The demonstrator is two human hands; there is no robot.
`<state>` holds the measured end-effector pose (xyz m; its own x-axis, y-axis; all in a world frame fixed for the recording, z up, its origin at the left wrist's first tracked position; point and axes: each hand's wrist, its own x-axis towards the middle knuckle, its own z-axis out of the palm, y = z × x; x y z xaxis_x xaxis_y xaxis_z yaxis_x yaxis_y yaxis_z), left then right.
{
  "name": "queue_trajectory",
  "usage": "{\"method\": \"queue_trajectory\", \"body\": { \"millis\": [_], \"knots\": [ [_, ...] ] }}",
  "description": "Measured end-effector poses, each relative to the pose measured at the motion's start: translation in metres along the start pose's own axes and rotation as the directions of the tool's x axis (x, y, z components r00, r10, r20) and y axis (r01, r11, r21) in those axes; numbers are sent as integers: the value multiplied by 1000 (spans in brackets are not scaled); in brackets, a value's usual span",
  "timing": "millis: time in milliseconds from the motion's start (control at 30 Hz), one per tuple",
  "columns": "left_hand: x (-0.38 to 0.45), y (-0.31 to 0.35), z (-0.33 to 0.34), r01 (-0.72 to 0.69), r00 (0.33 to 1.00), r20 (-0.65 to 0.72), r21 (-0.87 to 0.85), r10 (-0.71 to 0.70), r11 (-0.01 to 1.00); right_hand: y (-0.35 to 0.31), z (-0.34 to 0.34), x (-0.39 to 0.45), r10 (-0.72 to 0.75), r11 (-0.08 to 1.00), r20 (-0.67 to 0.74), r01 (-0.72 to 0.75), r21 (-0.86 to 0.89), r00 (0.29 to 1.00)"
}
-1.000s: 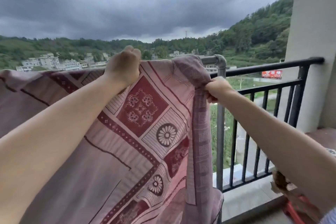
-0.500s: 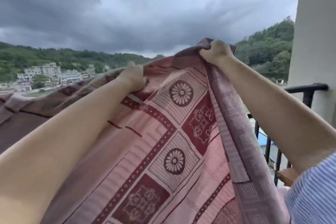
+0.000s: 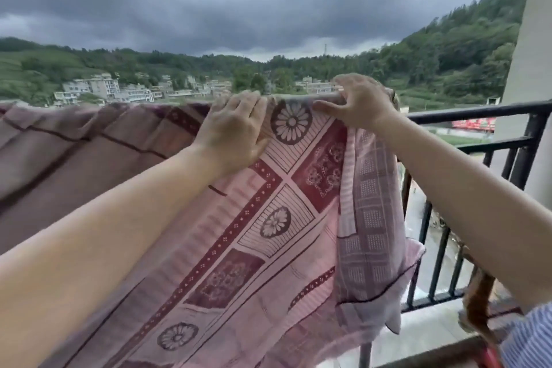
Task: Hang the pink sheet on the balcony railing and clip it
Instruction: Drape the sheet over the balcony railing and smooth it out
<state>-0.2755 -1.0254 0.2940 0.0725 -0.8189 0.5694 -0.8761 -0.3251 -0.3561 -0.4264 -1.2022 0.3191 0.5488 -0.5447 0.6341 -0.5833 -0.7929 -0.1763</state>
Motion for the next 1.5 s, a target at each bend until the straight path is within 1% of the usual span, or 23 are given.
{"method": "queue_trajectory", "body": {
  "millis": [100, 167, 233, 333, 433, 533, 733, 767, 800, 833, 867, 900, 933, 967, 1000, 1033, 1100, 1133, 1167, 1233, 1300, 1367, 1500],
  "knots": [
    [-22, 21, 20, 68, 998, 2, 12, -68, 998, 19, 19, -35, 37, 997, -98, -42, -57, 994],
    [-31, 32, 25, 131, 991, 19, -46, -131, 990, 28, 27, -54, 119, 992, -213, -107, 69, 970],
    [-36, 42, 23, 188, 982, 27, -90, -187, 978, 38, 28, -68, 266, 947, -247, -205, 246, 932],
    [-45, 52, 21, 251, 968, 64, -138, -244, 958, 59, 18, -81, 398, 873, -184, -309, 377, 899],
    [-52, 58, 18, 286, 954, 124, -104, -273, 953, 75, 0, -102, 363, 866, -150, -273, 419, 920],
    [-58, 74, 12, 259, 949, 194, -35, -248, 965, 88, -13, -135, 312, 859, -111, -231, 457, 944],
    [-83, 122, 8, 233, 955, 224, -153, -195, 960, 113, -15, -228, 372, 816, 81, -368, 445, 925],
    [-91, 129, 9, 237, 950, 245, -172, -192, 956, 114, -9, -244, 378, 802, 156, -406, 437, 913],
    [-100, 135, 9, 239, 946, 264, -183, -187, 954, 115, -3, -258, 358, 810, 278, -444, 383, 892],
    [-109, 138, 10, 242, 942, 281, -190, -184, 951, 117, 3, -269, 318, 850, 458, -463, 250, 830],
    [-117, 140, 9, 247, 936, 301, -191, -183, 950, 118, 6, -278, 278, 902, 650, -424, 76, 707],
    [-123, 140, 7, 255, 931, 312, -192, -188, 947, 120, 8, -283, 262, 939, 775, -338, -67, 574],
    [-126, 138, 3, 266, 930, 309, -193, -199, 945, 121, 8, -283, 260, 958, 833, -240, -159, 488],
    [-126, 136, -2, 278, 929, 303, -187, -214, 942, 119, 6, -277, 248, 965, 841, -201, -170, 482],
    [-125, 132, -7, 289, 927, 295, -173, -230, 942, 114, 0, -266, 224, 969, 813, -208, -130, 537],
    [-122, 129, -12, 300, 926, 286, -154, -248, 941, 109, -5, -251, 192, 975, 740, -214, -66, 644],
    [-112, 123, -22, 327, 923, 260, -132, -285, 936, 97, -16, -213, 151, 964, 499, -239, 117, 853],
    [-105, 121, -27, 337, 922, 245, -131, -299, 932, 91, -22, -192, 154, 939, 359, -249, 235, 920],
    [-97, 120, -30, 347, 922, 229, -135, -311, 928, 86, -28, -172, 174, 910, 235, -247, 333, 956],
    [-77, 118, -35, 365, 921, 200, -137, -336, 921, 77, -39, -132, 209, 862, 63, -214, 459, 976],
    [-54, 116, -37, 380, 919, 159, -115, -360, 918, 72, -46, -91, 243, 828, -21, -196, 525, 970],
    [-29, 112, -37, 400, 915, 103, -114, -389, 910, 71, -46, -53, 250, 828, -37, -193, 527, 968],
    [18, 106, -32, 435, 899, -19, -97, -438, 895, 82, -38, -5, 166, 888, -30, -136, 440, 986]
  ]
}}
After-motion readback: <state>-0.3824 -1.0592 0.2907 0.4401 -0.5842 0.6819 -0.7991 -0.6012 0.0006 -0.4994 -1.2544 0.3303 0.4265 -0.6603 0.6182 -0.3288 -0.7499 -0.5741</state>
